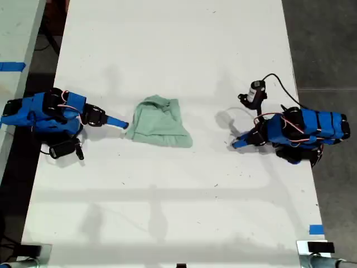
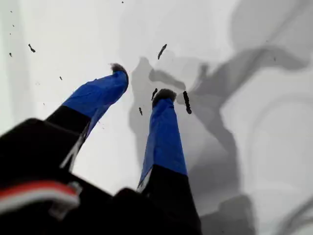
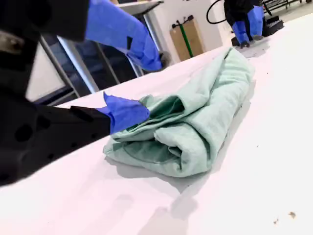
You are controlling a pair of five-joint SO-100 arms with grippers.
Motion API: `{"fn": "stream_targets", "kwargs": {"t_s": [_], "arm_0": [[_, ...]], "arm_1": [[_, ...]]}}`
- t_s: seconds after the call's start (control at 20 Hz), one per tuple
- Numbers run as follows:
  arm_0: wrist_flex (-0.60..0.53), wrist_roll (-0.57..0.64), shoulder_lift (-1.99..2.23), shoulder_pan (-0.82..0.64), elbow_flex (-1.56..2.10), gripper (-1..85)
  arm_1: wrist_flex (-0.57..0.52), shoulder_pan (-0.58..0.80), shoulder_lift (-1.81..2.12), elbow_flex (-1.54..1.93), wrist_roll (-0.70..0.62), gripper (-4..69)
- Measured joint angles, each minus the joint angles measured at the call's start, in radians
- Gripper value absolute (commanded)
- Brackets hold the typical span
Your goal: Fold t shirt
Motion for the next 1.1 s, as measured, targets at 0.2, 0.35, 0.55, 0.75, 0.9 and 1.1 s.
{"fn": "stream_targets", "kwargs": {"t_s": [0.2,0.35,0.55,0.75,0.9,1.1], "arm_0": [[0.000,0.000,0.000,0.000,0.000,12.3],[0.000,0.000,0.000,-0.002,0.000,12.3],[0.000,0.000,0.000,-0.002,0.000,12.2],[0.000,0.000,0.000,-0.002,0.000,12.2],[0.000,0.000,0.000,-0.002,0.000,12.2],[0.000,0.000,0.000,-0.002,0.000,12.2]], "arm_1": [[0.000,-0.003,0.000,0.000,-0.006,10.4],[0.000,-0.003,0.000,0.000,-0.006,9.6],[0.000,-0.003,0.000,0.000,-0.006,8.3],[0.000,-0.002,0.000,0.000,-0.006,7.6],[0.000,-0.002,0.000,0.000,-0.006,7.3],[0.000,-0.003,0.000,0.000,-0.006,7.0]]}}
